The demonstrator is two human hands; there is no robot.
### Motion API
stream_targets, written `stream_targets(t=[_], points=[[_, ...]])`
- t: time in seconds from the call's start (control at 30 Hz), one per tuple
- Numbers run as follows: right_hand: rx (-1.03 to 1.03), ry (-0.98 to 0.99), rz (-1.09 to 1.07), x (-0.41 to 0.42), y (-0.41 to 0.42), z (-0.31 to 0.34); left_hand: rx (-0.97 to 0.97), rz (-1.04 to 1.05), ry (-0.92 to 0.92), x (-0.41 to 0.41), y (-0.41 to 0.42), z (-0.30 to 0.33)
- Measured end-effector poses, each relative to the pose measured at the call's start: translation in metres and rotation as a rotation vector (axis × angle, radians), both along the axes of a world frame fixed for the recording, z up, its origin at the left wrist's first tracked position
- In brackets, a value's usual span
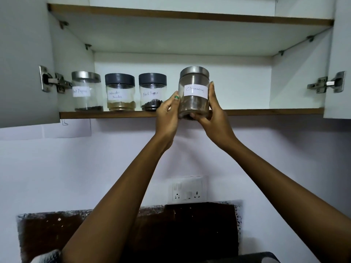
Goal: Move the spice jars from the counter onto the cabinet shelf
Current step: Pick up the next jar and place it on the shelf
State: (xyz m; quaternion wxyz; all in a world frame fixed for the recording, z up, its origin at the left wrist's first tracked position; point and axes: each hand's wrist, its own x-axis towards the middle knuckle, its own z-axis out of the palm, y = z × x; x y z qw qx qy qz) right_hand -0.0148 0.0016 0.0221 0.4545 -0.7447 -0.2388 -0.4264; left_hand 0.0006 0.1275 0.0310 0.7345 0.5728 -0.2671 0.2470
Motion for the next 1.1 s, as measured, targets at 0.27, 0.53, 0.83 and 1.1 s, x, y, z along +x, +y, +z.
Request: stream_targets(t=[0.27, 0.53, 0.83, 1.1], points=[[-0.071, -0.201, -0.249, 0.037, 0.004, 0.012, 0.178, 0.209, -0.23, 0.021, 0.0, 0.006], [-0.106, -0.167, -0.411, 0.07, 0.001, 0.005, 0.354, 0.38, -0.266, 0.041, -0.006, 0.007], [-0.322, -0.104, -0.432, 0.075, 0.0, 0.004, 0.596, 0.548, -0.142, 0.054, -0.008, 0.007], [-0.452, -0.017, -0.488, 0.078, 0.001, 0.006, 0.76, 0.754, -0.116, 0.056, -0.021, -0.002]])
